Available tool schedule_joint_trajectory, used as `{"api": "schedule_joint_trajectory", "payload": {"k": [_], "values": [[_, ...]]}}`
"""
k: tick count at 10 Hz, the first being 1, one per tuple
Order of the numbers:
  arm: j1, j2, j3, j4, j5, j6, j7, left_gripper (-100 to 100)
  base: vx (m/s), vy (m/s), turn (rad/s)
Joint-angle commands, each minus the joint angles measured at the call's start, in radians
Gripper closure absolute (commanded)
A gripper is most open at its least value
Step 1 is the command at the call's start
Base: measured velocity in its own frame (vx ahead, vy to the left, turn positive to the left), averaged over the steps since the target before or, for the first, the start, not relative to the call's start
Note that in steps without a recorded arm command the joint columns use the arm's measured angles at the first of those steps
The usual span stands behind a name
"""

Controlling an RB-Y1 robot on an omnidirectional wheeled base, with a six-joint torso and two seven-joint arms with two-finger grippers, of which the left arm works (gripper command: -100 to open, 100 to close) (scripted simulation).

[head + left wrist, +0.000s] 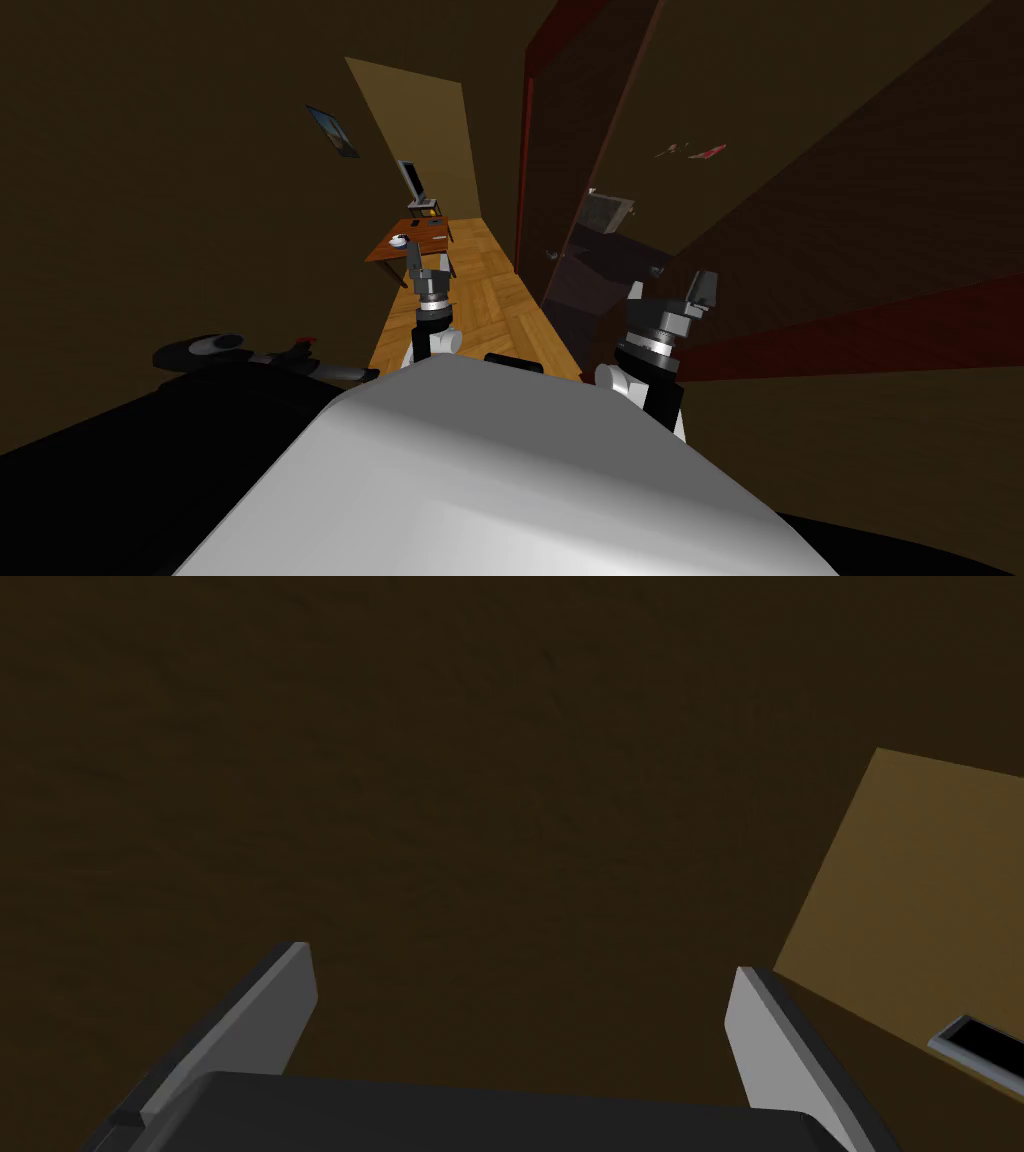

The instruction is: Push the door open

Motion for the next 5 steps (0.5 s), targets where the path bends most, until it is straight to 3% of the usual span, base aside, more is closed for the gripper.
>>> {"api": "schedule_joint_trajectory", "payload": {"k": [1,5], "values": [[-0.012,0.009,-0.003,0.029,-0.004,-0.005,0.005,-100,0.061,0.002,-0.074],[-0.05,0.033,-0.012,0.12,-0.018,-0.019,0.023,-100,0.097,0.024,-0.094]]}}
